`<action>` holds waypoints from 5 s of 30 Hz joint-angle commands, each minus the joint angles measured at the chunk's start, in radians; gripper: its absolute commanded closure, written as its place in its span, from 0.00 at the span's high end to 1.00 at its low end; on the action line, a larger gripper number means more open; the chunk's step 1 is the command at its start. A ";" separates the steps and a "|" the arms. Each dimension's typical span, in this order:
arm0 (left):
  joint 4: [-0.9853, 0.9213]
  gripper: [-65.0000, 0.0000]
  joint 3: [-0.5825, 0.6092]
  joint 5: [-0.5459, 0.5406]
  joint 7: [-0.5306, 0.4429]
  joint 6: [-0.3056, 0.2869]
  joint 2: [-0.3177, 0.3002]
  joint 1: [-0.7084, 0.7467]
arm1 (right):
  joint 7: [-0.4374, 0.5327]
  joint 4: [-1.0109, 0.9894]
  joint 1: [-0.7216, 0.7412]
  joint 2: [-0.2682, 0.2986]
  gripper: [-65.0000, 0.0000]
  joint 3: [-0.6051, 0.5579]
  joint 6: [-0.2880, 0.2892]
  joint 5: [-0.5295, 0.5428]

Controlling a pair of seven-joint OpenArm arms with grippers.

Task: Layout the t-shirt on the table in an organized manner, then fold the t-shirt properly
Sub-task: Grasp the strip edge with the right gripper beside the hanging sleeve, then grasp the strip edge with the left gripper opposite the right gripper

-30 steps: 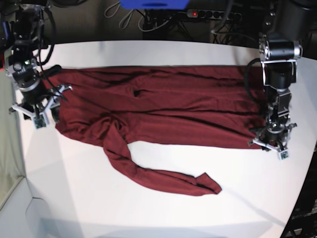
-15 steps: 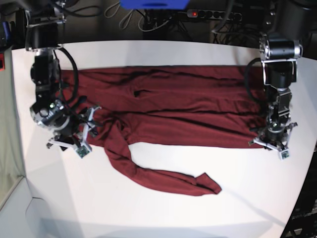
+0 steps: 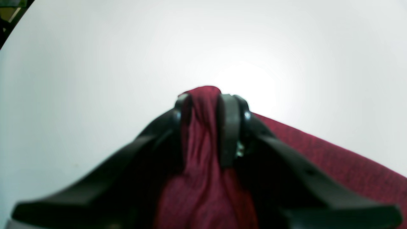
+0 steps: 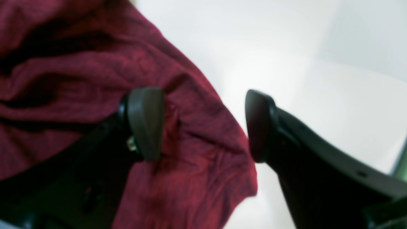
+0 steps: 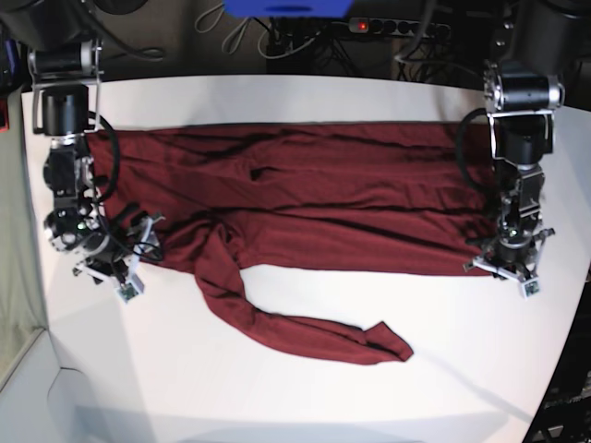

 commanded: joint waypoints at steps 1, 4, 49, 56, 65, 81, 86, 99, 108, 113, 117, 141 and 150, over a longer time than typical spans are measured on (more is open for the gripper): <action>0.011 0.22 -0.005 0.002 -0.008 0.006 -0.014 -0.027 | 0.025 -0.009 0.026 0.026 0.63 0.007 -0.002 0.005; 0.006 0.22 -0.005 0.002 -0.043 0.006 -0.013 -0.038 | 0.048 -0.055 0.023 0.043 0.63 0.036 -0.002 0.005; 0.012 0.22 -0.002 0.002 -0.085 0.006 0.020 -0.033 | -0.027 0.475 -0.233 -0.107 0.63 0.036 0.003 0.004; 0.012 0.22 0.000 0.002 -0.085 0.006 0.020 -0.032 | -0.027 0.288 -0.118 -0.138 0.62 0.036 0.003 0.004; 0.012 0.22 -0.003 0.002 -0.085 0.006 0.020 -0.024 | -0.027 0.216 -0.089 -0.143 0.61 0.035 0.003 0.004; 0.012 0.22 -0.003 0.002 -0.085 0.006 0.020 -0.025 | -0.074 0.213 -0.093 -0.184 0.41 0.036 0.003 0.005; 0.011 0.22 -0.002 0.002 -0.085 0.006 0.020 -0.024 | -0.079 0.120 -0.060 -0.192 0.41 0.036 0.003 0.005; 0.012 0.22 -0.003 0.002 -0.085 0.006 0.020 -0.025 | -0.081 0.129 0.002 -0.181 0.00 0.042 0.001 0.004; 0.040 0.22 -0.003 0.002 -0.086 0.006 0.018 -0.035 | -0.079 0.161 0.069 -0.149 0.00 0.038 0.001 0.004; 0.097 0.22 -0.005 0.002 -0.086 0.006 0.018 -0.030 | -0.076 0.159 0.114 -0.144 0.00 0.036 0.001 0.004; 0.097 0.22 -0.005 0.002 -0.086 0.006 0.018 -0.035 | -0.076 0.159 0.126 -0.143 0.00 0.036 0.001 0.004; 0.137 0.30 -0.005 0.000 -0.076 0.006 0.018 -0.038 | -0.073 0.169 0.060 -0.123 0.00 0.042 0.001 0.004; 0.049 0.69 0.000 0.002 -0.083 0.006 0.018 -0.039 | -0.078 0.169 0.060 -0.124 0.00 0.038 0.003 0.004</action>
